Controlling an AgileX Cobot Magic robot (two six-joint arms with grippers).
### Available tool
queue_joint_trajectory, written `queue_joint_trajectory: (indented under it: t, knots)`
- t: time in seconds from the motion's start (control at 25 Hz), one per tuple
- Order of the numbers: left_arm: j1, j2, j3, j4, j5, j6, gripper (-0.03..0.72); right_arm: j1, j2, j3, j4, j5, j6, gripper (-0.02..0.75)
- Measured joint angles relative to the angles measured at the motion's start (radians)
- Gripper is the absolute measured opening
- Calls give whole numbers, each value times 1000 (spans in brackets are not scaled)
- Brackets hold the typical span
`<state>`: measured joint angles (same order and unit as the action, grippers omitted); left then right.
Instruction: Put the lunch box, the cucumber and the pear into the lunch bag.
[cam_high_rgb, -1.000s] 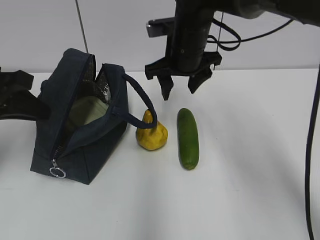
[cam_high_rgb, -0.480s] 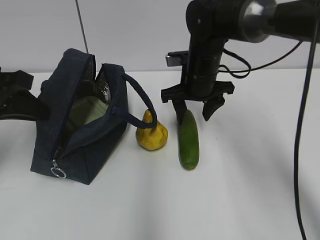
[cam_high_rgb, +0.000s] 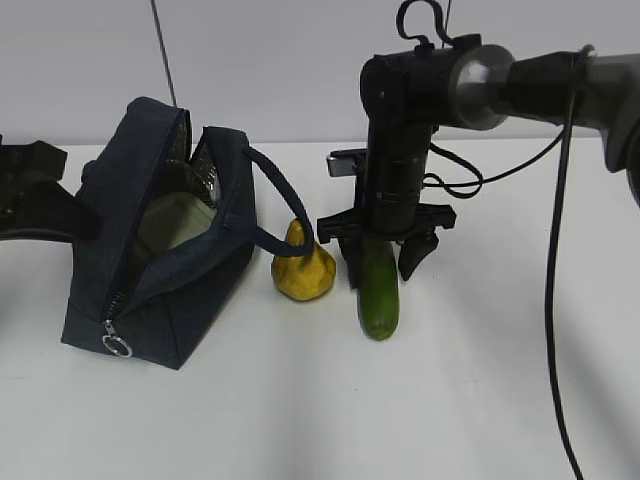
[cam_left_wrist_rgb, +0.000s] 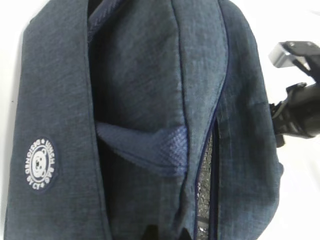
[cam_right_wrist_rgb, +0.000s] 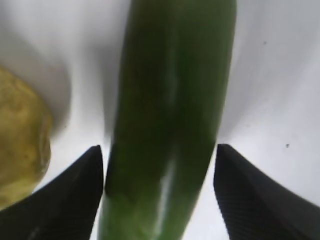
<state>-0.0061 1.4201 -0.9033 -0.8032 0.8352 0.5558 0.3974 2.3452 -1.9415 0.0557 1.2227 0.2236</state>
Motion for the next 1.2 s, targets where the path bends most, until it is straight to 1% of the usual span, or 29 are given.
queue_joint_trajectory:
  t: [0.16, 0.2, 0.32, 0.44, 0.68, 0.76, 0.88, 1.08, 1.12, 1.2]
  knots:
    - [0, 0, 0, 0, 0, 0, 3, 0, 31, 0, 33, -1, -6, 528]
    - [0, 0, 0, 0, 0, 0, 3, 0, 32, 0, 35, -1, -8, 515]
    - [0, 0, 0, 0, 0, 0, 3, 0, 32, 0, 25, -3, -15, 412]
    - [0, 0, 0, 0, 0, 0, 3, 0, 32, 0, 9, -3, -15, 374]
    - [0, 0, 0, 0, 1, 0, 3, 0, 13, -35, -56, -3, -18, 363]
    - [0, 0, 0, 0, 1, 0, 3, 0, -21, -70, -87, -3, -18, 363]
    - [0, 0, 0, 0, 1, 0, 3, 0, -74, -132, -101, -1, -18, 363]
    - [0, 0, 0, 0, 1, 0, 3, 0, -131, -239, -96, 8, -22, 362]
    - [0, 0, 0, 0, 1, 0, 3, 0, -143, -270, -79, 10, -31, 362]
    - [0, 0, 0, 0, 1, 0, 3, 0, -150, -324, 7, 13, -67, 362]
